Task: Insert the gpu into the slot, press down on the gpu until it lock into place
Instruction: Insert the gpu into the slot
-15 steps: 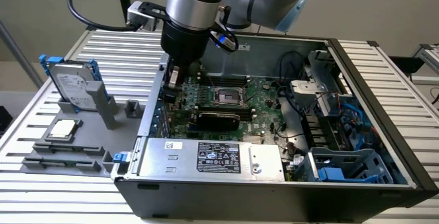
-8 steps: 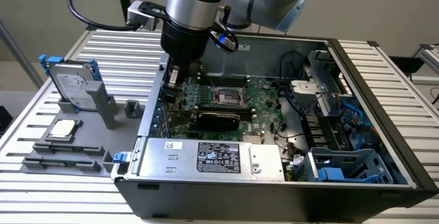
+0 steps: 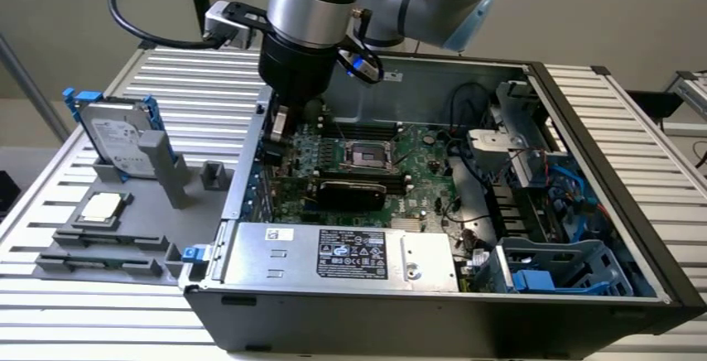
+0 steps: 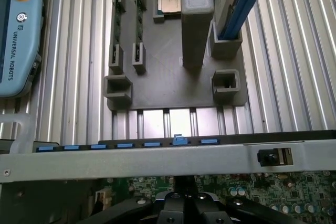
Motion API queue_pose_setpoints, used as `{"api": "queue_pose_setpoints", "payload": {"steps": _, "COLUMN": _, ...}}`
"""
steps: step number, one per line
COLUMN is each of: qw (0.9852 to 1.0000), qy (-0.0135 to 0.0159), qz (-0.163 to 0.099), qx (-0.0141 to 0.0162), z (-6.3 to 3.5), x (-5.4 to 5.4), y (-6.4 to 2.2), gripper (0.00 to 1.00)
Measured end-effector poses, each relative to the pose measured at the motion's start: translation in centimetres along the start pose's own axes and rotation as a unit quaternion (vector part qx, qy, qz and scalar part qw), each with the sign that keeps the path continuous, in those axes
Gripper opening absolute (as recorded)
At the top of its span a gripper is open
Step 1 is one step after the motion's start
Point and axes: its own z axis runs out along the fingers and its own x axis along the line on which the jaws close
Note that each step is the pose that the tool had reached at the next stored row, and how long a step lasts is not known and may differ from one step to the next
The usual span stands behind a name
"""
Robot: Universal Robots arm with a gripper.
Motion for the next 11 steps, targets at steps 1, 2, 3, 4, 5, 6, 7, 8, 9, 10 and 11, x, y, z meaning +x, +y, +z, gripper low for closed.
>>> {"api": "queue_pose_setpoints", "payload": {"steps": 1, "qw": 1.0, "qy": 0.0002, "qz": 0.0, "qx": -0.0002, "z": -0.04, "x": 0.0, "y": -0.05, "gripper": 0.11}}
{"api": "queue_pose_setpoints", "payload": {"steps": 2, "qw": 1.0, "qy": 0.0002, "qz": 0.0, "qx": -0.0005, "z": -0.09, "x": 0.0, "y": -0.16, "gripper": 0.11}}
{"api": "queue_pose_setpoints", "payload": {"steps": 3, "qw": 1.0, "qy": 0.0004, "qz": 0.0, "qx": -0.001, "z": -0.16, "x": 0.1, "y": -0.3, "gripper": 0.11}}
{"api": "queue_pose_setpoints", "payload": {"steps": 4, "qw": 1.0, "qy": 0.0008, "qz": 0.0, "qx": -0.0019, "z": -0.25, "x": 0.3, "y": -0.45, "gripper": 0.11}}
{"api": "queue_pose_setpoints", "payload": {"steps": 5, "qw": 1.0, "qy": 0.001, "qz": 0.0, "qx": -0.0026, "z": -0.28, "x": 0.6, "y": -0.56, "gripper": 0.11}}
{"api": "queue_pose_setpoints", "payload": {"steps": 6, "qw": 1.0, "qy": 0.001, "qz": 0.0, "qx": -0.0032, "z": -0.28, "x": 0.8, "y": -0.63, "gripper": 0.11}}
{"api": "queue_pose_setpoints", "payload": {"steps": 7, "qw": 1.0, "qy": 0.0011, "qz": 0.0, "qx": -0.0038, "z": -0.29, "x": 1.1, "y": -0.69, "gripper": 0.11}}
{"api": "queue_pose_setpoints", "payload": {"steps": 8, "qw": 1.0, "qy": 0.0011, "qz": 0.0, "qx": -0.004, "z": -0.27, "x": 1.2, "y": -0.72, "gripper": 0.11}}
{"api": "queue_pose_setpoints", "payload": {"steps": 9, "qw": 1.0, "qy": 0.0012, "qz": 0.0, "qx": -0.0041, "z": -0.27, "x": 1.3, "y": -0.72, "gripper": 0.11}}
{"api": "queue_pose_setpoints", "payload": {"steps": 10, "qw": 1.0, "qy": 0.0011, "qz": 0.0, "qx": -0.0041, "z": -0.26, "x": 1.3, "y": -0.72, "gripper": 0.11}}
{"api": "queue_pose_setpoints", "payload": {"steps": 11, "qw": 1.0, "qy": 0.0012, "qz": 0.0, "qx": -0.0041, "z": -0.25, "x": 1.3, "y": -0.72, "gripper": 0.11}}
